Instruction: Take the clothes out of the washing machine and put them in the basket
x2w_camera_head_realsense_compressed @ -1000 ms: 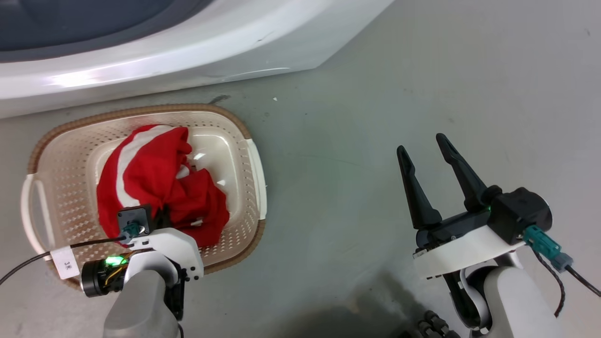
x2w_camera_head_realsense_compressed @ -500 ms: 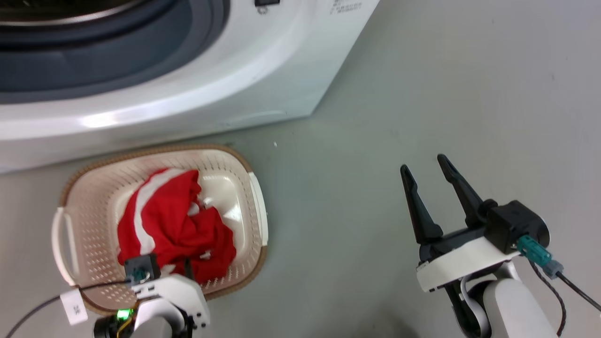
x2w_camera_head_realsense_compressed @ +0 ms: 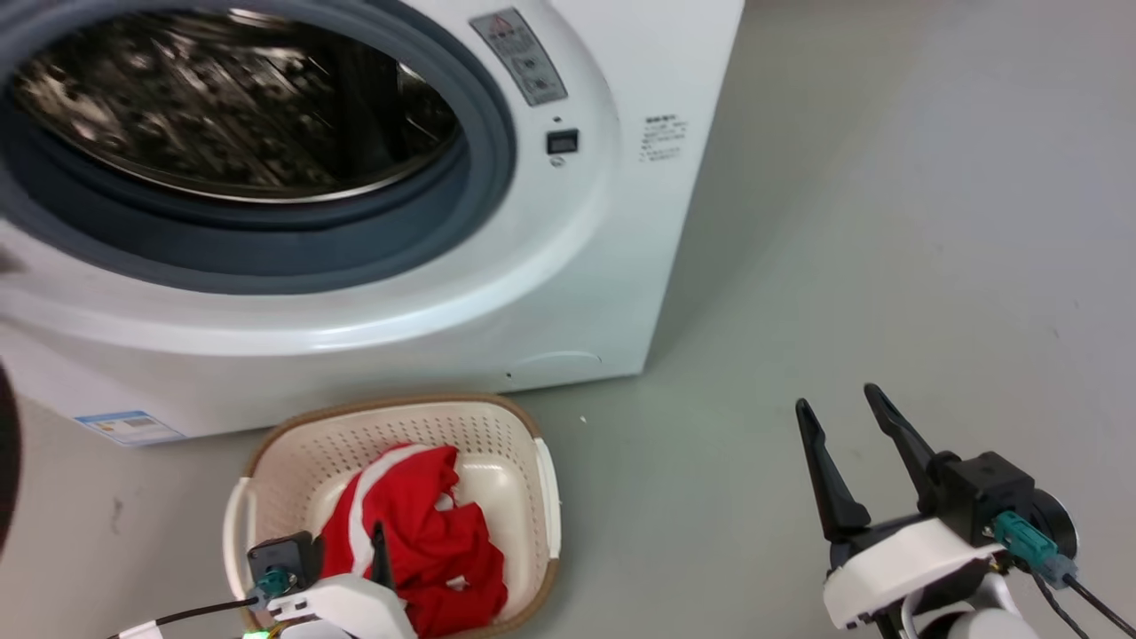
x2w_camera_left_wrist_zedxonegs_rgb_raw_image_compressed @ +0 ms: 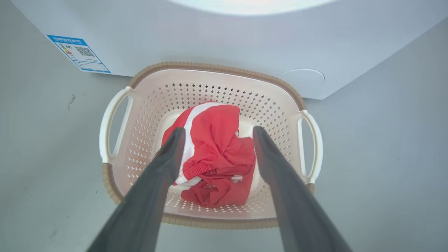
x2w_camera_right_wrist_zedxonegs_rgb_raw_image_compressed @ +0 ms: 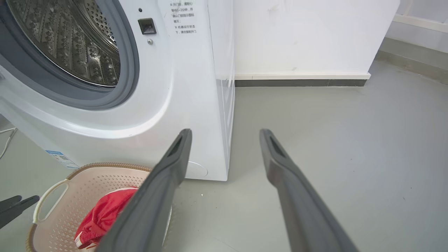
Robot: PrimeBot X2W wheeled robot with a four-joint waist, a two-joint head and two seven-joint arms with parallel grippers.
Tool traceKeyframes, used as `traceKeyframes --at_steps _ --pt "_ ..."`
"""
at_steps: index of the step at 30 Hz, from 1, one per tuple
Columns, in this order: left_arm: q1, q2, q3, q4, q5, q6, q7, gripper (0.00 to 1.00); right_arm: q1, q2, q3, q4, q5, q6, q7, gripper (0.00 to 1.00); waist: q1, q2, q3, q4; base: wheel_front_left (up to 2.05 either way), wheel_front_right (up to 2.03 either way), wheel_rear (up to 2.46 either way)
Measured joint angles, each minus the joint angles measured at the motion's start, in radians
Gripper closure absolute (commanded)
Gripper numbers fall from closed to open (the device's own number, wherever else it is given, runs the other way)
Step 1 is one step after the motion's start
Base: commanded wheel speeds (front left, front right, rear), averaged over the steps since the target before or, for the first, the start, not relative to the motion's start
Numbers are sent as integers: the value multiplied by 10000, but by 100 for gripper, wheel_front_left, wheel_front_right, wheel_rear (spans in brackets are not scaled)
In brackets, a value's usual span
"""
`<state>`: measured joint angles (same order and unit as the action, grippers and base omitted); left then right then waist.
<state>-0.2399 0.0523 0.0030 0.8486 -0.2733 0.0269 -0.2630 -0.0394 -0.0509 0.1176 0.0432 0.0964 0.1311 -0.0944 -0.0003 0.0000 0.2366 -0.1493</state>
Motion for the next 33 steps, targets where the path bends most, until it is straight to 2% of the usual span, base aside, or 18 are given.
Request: traceKeyframes --at_steps 8,16,25,33 --pt "649 -12 -1039 -2332 -485 497 0 0 593 -2 -268 -617 -109 0 339 0 -1 0 -1006 647 0 0 0" --pt "969 -13 -1298 -4307 148 876 0 0 1027 -2 -437 -1053 -255 0 606 0 0 0 -1677 1038 0 0 0" --pt "1361 117 -1622 -5919 1279 903 0 0 1485 -2 -769 -1294 -353 0 780 0 1 0 -2292 1219 0 0 0" --pt "1809 477 -1783 -6819 1549 895 148 0 1740 -2 -930 -1467 -433 0 861 0 2 0 -2572 1397 0 0 0"
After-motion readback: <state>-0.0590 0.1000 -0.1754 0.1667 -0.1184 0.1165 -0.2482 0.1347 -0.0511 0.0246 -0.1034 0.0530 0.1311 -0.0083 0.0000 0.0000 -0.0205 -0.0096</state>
